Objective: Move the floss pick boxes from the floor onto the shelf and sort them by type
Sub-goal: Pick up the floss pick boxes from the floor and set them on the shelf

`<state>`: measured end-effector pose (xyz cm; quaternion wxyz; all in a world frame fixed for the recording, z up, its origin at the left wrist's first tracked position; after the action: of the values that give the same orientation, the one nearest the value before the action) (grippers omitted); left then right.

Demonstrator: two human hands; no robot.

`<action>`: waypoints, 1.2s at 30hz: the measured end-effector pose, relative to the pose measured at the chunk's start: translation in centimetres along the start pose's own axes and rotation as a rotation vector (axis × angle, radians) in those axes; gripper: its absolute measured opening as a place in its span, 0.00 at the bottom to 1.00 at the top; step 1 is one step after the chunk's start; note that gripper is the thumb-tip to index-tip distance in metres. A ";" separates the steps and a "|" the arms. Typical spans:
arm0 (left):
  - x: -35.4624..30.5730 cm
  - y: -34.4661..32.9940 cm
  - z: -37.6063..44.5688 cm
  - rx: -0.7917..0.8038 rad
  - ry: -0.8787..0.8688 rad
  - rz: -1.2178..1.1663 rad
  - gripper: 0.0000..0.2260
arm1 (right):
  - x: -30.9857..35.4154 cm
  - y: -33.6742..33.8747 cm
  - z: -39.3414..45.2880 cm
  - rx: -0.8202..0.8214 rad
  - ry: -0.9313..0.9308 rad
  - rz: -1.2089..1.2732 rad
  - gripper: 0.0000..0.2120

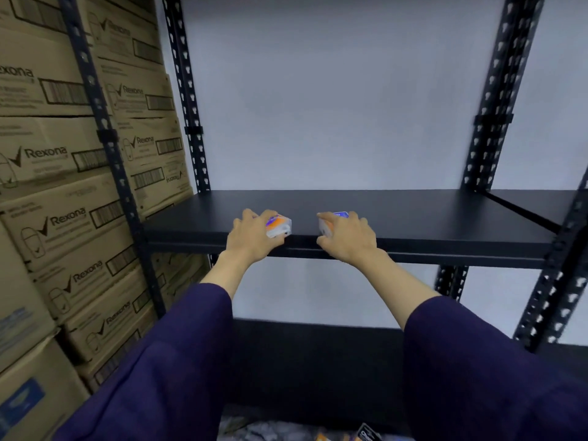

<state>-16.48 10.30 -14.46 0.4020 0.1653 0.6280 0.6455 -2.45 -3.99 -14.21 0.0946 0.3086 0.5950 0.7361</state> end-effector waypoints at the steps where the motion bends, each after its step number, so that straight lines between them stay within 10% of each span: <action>1: -0.5 -0.1 -0.9 -0.022 -0.011 -0.014 0.27 | -0.6 0.3 -1.0 -0.004 -0.004 -0.002 0.29; 7: -4.0 -3.6 -6.7 -0.030 -0.094 -0.132 0.29 | -4.4 -1.1 -7.9 -0.052 -0.033 0.032 0.32; 25: -1.4 -37.8 -14.8 0.636 0.241 -0.250 0.34 | -21.4 -29.0 -15.1 0.381 -0.309 0.191 0.31; 36: 3.9 -49.6 -15.2 0.653 0.375 -0.275 0.33 | -28.1 -40.0 -14.4 0.354 -0.490 0.101 0.32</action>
<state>-14.39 -2.71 -64.84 0.2895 0.0781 0.8789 0.3710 2.47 -19.05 -62.60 0.1435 0.5180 0.6571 0.5285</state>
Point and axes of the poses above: each hand's wrist, its own z-axis towards the middle knuckle, its own y-axis out of the back of the hand, x = y × z, the point moved 2 cm from there along z, towards the middle knuckle, and after that the axes turned 13 degrees about x, right-handed, at the moved point
